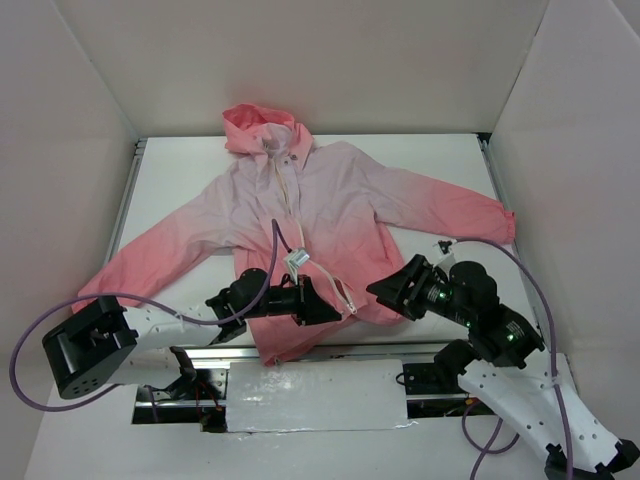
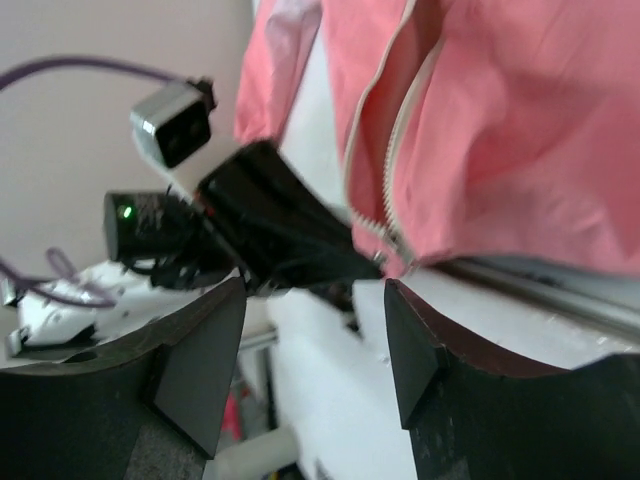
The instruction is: Zip up the jacket
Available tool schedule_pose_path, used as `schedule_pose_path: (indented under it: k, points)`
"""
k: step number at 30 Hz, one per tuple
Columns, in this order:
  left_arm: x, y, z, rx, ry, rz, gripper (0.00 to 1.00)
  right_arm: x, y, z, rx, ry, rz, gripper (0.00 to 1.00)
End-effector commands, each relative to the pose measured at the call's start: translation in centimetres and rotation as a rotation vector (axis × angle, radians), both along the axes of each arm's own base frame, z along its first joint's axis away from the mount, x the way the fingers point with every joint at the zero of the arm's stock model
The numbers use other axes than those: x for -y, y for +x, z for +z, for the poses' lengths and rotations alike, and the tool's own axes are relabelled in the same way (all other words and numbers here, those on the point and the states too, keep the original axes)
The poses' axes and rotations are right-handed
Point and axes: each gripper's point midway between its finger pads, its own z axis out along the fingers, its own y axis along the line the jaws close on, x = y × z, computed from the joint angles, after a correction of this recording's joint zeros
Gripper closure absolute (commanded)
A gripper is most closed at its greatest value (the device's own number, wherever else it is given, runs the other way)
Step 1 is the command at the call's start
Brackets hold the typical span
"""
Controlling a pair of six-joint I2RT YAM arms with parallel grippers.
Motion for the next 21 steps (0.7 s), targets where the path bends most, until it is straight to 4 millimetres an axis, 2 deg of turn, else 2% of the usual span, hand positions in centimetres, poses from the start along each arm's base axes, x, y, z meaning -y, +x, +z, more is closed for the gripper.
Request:
schedule_pose_path:
  k: [1, 2, 4, 8, 11, 19, 21]
  points:
    - [1.0, 0.1, 3.6, 0.061, -0.117, -0.037, 1.0, -1.0, -1.9, -0.3, -0.153, 0.127, -0.008, 0.36]
    - [1.1, 0.1, 3.5, 0.059, -0.116, -0.04, 1.0, -1.6, -2.6, -0.8, -0.193, 0.144, 0.01, 0.36]
    - [1.2, 0.0, 3.8, 0.063, -0.127, -0.044, 1.0, -2.0, -2.6, -1.3, -0.209, 0.148, 0.0, 0.37]
    - [1.4, 0.2, 4.1, 0.07, -0.13, -0.046, 1.0, -3.4, -3.4, -3.4, -0.293, 0.127, 0.004, 0.38]
    - [1.5, 0.2, 4.2, 0.073, -0.132, -0.046, 1.0, -4.0, -3.2, -4.7, -0.33, 0.119, -0.016, 0.38]
    - [1.4, 0.1, 4.2, 0.074, -0.137, -0.052, 1.0, -4.5, -2.6, -6.3, -0.339, 0.118, -0.066, 0.39]
    - [1.4, 0.1, 4.1, 0.071, -0.134, -0.051, 1.0, -4.7, -1.9, -5.8, -0.312, 0.145, -0.08, 0.39]
